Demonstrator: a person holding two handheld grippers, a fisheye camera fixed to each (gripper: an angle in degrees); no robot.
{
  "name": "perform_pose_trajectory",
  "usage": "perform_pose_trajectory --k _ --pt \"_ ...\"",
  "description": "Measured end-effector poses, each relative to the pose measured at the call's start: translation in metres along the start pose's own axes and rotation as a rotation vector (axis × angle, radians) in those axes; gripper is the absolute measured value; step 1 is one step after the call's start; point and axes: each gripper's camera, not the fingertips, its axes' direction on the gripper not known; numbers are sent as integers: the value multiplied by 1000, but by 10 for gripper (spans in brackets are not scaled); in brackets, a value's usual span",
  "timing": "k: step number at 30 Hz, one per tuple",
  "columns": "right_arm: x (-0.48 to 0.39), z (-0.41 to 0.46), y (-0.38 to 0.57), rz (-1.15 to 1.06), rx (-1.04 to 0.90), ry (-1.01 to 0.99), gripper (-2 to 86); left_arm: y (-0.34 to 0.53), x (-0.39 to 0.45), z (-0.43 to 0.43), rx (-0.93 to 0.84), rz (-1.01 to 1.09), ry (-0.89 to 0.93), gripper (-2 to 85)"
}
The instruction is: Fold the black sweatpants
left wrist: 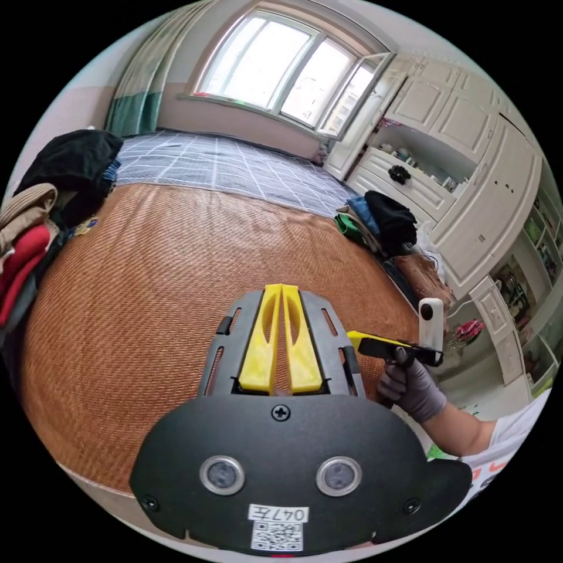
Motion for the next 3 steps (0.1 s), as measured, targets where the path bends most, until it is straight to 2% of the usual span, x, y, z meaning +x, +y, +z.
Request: perform_pose_trajectory --k 3 --pt "1 14 -14 7 -50 13 -12 29 -8 -2 30 -74 -50 -10"
